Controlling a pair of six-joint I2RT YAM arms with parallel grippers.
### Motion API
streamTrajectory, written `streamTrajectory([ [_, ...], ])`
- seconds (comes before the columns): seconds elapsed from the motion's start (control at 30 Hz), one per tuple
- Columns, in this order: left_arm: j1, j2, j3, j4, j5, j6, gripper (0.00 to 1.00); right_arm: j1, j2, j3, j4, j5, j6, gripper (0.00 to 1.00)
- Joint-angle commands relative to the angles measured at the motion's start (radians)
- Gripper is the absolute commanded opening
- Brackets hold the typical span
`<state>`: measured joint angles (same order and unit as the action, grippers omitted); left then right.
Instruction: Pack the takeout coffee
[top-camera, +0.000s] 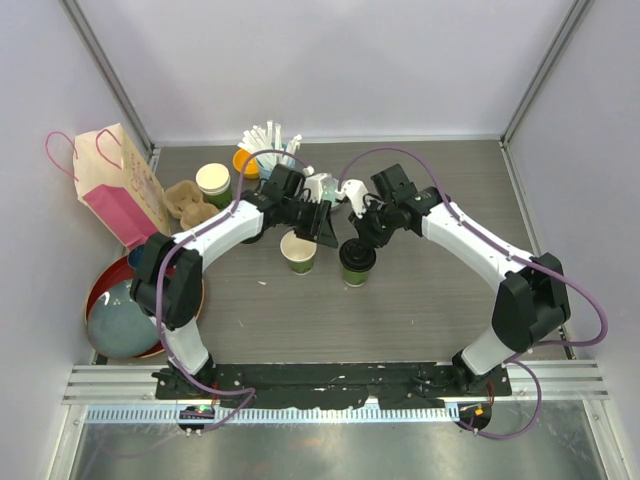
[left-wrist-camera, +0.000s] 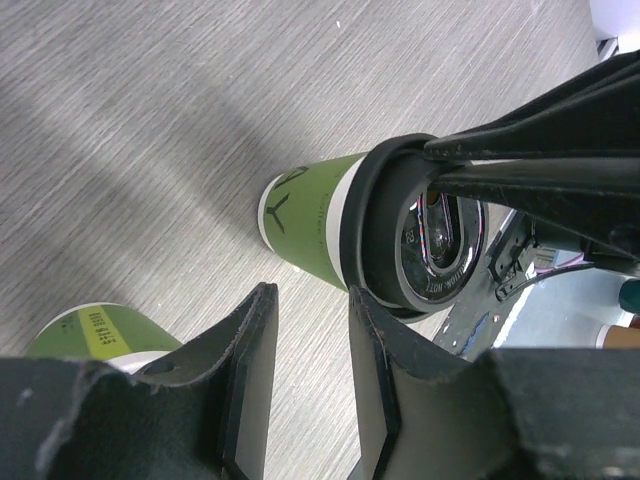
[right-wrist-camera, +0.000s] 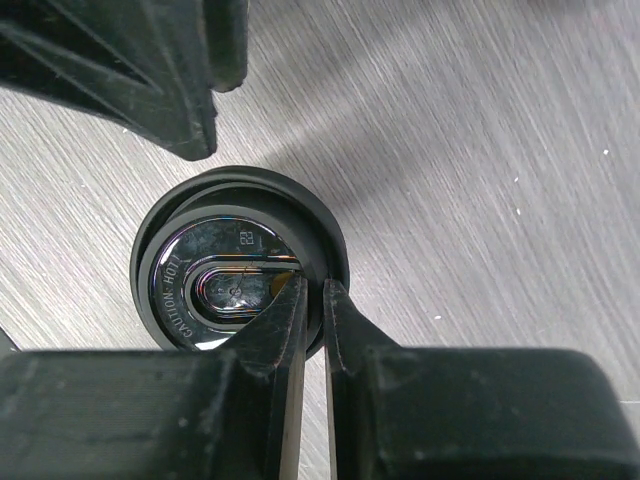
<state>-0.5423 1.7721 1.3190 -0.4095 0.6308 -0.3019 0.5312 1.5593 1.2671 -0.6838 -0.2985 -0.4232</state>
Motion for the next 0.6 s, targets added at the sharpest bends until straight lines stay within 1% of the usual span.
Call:
streamTrajectory([
  [0.0, 0.007, -0.048, 0.026, 0.009, 0.052, 0.012, 0.38, 0.041, 0.002, 0.086, -0.031, 0.001, -0.114, 0.04],
  [0.07, 0.008, -0.046, 0.028, 0.012, 0.063, 0.007, 0.38, 0.072, 0.002, 0.086, -0.033, 0.021, -0.149, 0.04],
  [0.13, 0.008, -0.042, 0.023, 0.017, 0.070, -0.005, 0.38, 0.084, 0.004, 0.086, -0.033, -0.002, -0.189, 0.04],
  [0.47, 0.030, -0.043, -0.026, 0.038, 0.109, -0.071, 0.36, 0.084, 0.064, 0.121, -0.037, -0.053, -0.288, 0.05],
  [0.57, 0.031, -0.051, -0.030, 0.041, 0.109, -0.072, 0.36, 0.082, 0.054, 0.107, -0.017, -0.048, -0.296, 0.13],
])
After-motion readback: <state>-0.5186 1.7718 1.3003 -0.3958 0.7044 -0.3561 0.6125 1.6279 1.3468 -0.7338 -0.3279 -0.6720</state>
